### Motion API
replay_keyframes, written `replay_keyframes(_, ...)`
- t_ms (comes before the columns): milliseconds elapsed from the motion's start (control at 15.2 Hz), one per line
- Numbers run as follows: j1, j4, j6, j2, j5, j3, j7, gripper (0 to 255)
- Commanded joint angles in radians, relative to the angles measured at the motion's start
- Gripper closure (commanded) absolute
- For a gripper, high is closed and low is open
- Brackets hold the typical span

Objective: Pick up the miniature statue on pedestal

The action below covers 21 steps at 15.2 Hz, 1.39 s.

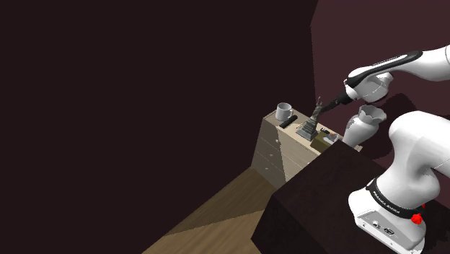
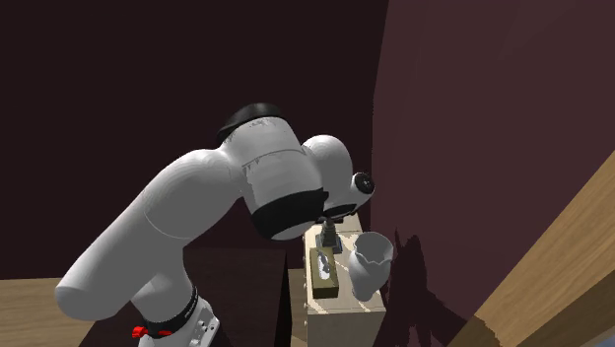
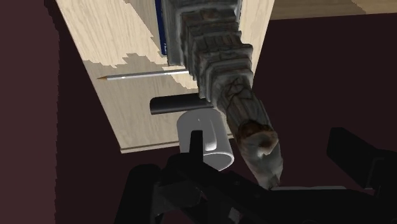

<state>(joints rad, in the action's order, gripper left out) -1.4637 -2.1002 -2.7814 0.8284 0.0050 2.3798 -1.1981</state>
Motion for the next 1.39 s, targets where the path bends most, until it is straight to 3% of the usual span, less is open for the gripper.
replay_keyframes(0, -0.013, 0.009, -0.015, 0.024, -0.007, 0.016, -0.005, 0)
replay_keyframes(198, -0.022, 0.018, -0.025, 0.043, -0.012, 0.028, -0.009, 0)
replay_keyframes(264, -0.023, 0.018, -0.025, 0.042, -0.012, 0.028, -0.009, 255)
replay_keyframes(858, -0.022, 0.018, -0.025, 0.043, -0.012, 0.028, -0.009, 255)
replay_keyframes(1320, 0.023, -0.015, 0.024, -0.038, 0.012, -0.027, 0.007, 255)
